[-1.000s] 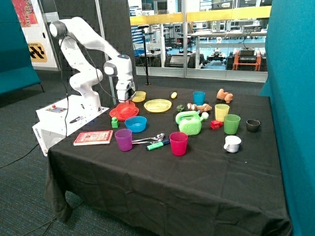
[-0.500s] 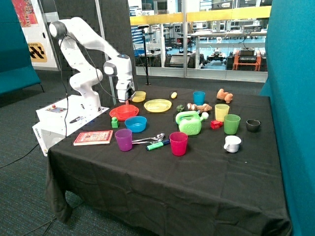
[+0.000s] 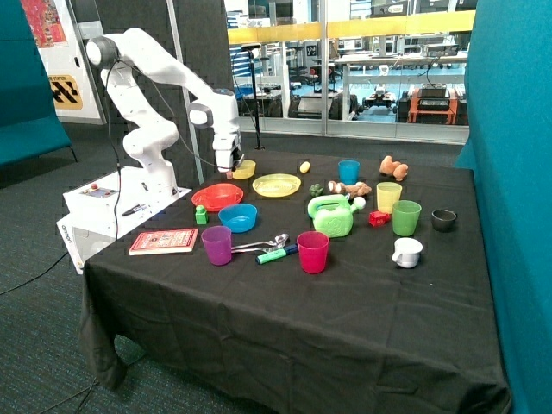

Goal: Place the bowls on the appropriate plate

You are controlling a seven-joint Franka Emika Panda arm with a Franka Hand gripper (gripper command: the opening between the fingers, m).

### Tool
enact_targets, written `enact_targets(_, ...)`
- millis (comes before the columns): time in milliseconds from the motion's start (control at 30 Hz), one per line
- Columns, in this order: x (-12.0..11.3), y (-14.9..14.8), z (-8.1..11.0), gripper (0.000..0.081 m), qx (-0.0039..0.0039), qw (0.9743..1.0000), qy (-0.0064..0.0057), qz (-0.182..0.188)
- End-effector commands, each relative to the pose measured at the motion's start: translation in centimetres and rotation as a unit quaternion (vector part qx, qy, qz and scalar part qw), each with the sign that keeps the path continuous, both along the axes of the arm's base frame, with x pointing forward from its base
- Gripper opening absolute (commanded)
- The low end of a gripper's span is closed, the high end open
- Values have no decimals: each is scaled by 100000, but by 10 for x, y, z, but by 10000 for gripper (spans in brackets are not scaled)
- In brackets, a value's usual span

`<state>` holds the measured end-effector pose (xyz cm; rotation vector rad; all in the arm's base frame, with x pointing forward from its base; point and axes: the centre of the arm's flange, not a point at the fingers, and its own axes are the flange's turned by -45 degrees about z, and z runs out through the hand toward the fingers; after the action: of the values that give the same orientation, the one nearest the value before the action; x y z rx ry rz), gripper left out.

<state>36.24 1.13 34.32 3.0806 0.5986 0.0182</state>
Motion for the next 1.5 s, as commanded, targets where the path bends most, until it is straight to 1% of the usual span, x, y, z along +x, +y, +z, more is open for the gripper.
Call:
enact_targets(0,27,40,15,462,27,99895,603,4543)
enact_targets(167,29,61,17,450,16,99793,604,6397)
enact_targets(267,24,75,17,446,8,99697,604,7758)
enact_targets(333,22,79,17,446,7,99685,604,7904)
enact_targets(467,14,91,15,443,-1,99579,604,9142)
enact_targets(600,4,104,12,403,-11,99406,604,10862)
enact_targets(667,-1,110,10,420,-16,99316,604,11660)
enact_targets(733,-5,114,9,413,-18,99268,604,12061)
enact_targets(767,-8,117,8,412,-23,99180,604,12766)
enact_targets(967,-21,130,3,409,-34,98911,603,14706)
enact_targets(1067,-27,133,-1,428,-37,98855,603,15077)
enact_targets(1267,-34,135,-7,430,-38,98812,603,15356)
enact_targets(1300,-35,134,-8,448,-39,98808,603,15384)
enact_targets(1333,-36,134,-9,432,-38,98811,603,15360)
enact_targets(1400,-37,132,-11,426,-38,98832,603,15224)
enact_targets(1467,-38,130,-13,456,-36,98872,603,14967)
